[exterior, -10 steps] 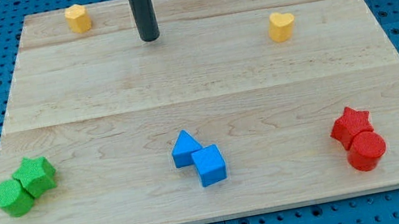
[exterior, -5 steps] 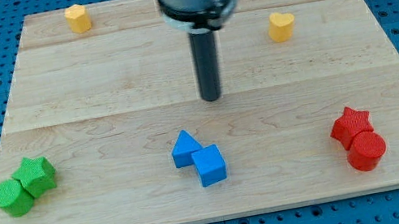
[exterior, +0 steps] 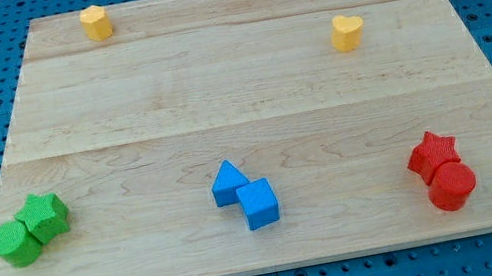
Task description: Separate the red star and red circle
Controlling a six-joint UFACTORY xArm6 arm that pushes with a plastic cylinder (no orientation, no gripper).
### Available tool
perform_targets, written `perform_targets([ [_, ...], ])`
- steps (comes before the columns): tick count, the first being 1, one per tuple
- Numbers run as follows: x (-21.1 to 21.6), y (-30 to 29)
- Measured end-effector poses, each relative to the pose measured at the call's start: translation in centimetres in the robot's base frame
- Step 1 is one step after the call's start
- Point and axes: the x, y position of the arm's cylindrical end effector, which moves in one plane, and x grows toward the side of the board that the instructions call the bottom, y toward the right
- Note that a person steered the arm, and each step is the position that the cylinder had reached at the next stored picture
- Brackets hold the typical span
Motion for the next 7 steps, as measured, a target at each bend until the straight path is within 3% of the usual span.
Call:
perform_targets([
  [1, 1.6, -1.7],
  [2, 1.8, -5.7],
  [6, 1.9, -12.2],
  [7, 1.8, -7.5],
])
